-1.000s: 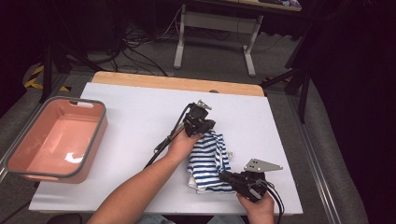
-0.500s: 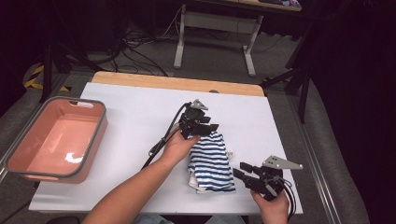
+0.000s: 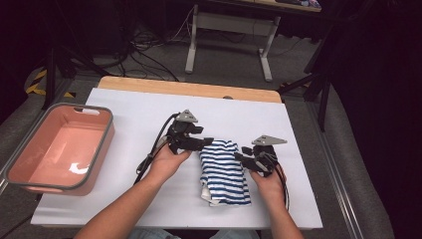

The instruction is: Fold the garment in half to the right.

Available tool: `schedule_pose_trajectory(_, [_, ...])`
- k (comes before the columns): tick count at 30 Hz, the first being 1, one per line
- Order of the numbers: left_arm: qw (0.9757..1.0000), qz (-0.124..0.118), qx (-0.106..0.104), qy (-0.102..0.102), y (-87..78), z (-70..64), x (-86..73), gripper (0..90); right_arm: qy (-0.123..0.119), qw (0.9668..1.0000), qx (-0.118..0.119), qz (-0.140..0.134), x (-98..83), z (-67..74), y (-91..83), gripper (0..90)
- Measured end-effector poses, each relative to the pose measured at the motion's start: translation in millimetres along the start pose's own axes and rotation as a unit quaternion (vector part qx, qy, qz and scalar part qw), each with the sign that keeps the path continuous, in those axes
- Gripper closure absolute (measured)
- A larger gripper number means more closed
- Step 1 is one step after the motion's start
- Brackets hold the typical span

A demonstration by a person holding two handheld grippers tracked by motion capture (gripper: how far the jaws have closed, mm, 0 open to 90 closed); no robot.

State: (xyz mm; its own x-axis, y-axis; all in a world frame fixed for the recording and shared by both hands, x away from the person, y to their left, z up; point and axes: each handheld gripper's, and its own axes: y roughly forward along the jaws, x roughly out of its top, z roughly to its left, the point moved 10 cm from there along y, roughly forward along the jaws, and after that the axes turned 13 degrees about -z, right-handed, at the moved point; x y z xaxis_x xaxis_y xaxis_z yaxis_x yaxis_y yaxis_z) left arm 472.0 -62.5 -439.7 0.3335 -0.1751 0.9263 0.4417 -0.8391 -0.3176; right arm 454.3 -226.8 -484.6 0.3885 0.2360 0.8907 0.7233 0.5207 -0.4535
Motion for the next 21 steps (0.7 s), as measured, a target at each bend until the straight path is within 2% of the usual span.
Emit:
schedule_pose_trajectory(3, [1.0,0.002,0.003,0.004,-7.9,3.0,-5.5,37.1,0.004,1.0,0.0,0.0,4.2,-6.0,18.9,61.7])
schedule_pose_trajectory(9, [0.9999,0.002,0.01,-0.005,-19.2,8.5,-12.5,36.6,0.02,0.9997,-0.006,0.013,6.2,-20.1,49.0,66.3])
schedule_pose_trajectory(12, [0.9999,0.002,0.014,-0.007,-24.5,11.8,-15.8,36.6,0.025,0.9992,0.0,0.029,3.9,-23.1,60.9,80.0])
schedule_pose_trajectory(13, [0.9998,0.002,0.014,-0.01,-26.0,12.3,-16.9,36.6,0.027,0.9991,0.004,0.033,3.7,-22.8,62.5,86.0])
schedule_pose_trajectory(14, [0.9998,0.003,0.015,-0.011,-27.6,13.1,-17.9,36.6,0.026,0.9992,0.003,0.03,4.7,-22.9,61.6,87.8])
schedule_pose_trajectory(16, [0.9998,0.003,0.013,-0.015,-28.8,13.5,-19.9,37.1,0.021,0.9995,-0.003,0.024,7.2,-24.7,57.1,89.1])
schedule_pose_trajectory(19, [0.9996,0.016,0.001,-0.022,-25.8,10.9,-25.2,41.2,0.032,0.9994,-0.005,0.011,10.4,-28.2,47.4,89.2])
schedule_pose_trajectory(21, [0.9995,0.025,-0.005,-0.019,-21.0,6.7,-28.7,46.0,0.032,0.9993,-0.008,0.015,8.1,-30.9,46.2,89.1])
